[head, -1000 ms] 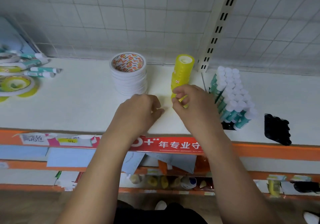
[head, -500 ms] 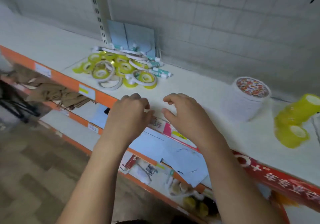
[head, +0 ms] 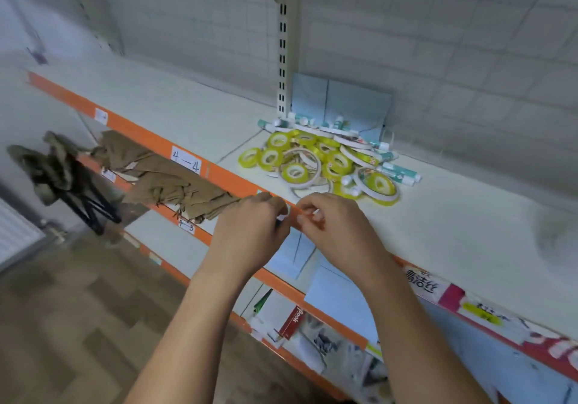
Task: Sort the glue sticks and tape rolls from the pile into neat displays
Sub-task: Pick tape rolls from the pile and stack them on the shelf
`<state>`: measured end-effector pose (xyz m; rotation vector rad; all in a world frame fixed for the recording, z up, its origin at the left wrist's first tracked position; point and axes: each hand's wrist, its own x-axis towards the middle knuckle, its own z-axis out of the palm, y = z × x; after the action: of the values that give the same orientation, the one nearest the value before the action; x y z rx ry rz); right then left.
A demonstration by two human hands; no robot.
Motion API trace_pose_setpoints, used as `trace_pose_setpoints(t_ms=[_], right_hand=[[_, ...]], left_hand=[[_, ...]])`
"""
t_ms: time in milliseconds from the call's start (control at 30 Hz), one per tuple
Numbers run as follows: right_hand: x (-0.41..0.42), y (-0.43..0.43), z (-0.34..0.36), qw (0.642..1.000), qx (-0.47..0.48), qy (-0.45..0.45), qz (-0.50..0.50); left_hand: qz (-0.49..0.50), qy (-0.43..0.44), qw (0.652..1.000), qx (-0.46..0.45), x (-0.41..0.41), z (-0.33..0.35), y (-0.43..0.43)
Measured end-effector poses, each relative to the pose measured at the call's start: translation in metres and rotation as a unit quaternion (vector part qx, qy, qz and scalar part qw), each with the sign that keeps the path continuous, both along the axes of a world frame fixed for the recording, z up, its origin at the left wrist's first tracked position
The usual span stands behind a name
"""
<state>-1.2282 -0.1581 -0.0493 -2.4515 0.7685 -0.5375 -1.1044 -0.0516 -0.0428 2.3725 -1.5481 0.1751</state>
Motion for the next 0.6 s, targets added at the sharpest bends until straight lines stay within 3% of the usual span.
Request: trace_pose_setpoints(t_ms=[433,600], right_hand=[[0.092,-0.045,0.002,0.999,-0.031,-0.011,-0.001],[0.121,-0.05,-0.005,0.994,-0.087,0.021,-0.063]], left_hand=[[0.051,0.05,0.997,-0.001,0.091,-0.015,-0.035],[0.055,0.079,0.995,-0.026,0.118,-0.019,-0.044]])
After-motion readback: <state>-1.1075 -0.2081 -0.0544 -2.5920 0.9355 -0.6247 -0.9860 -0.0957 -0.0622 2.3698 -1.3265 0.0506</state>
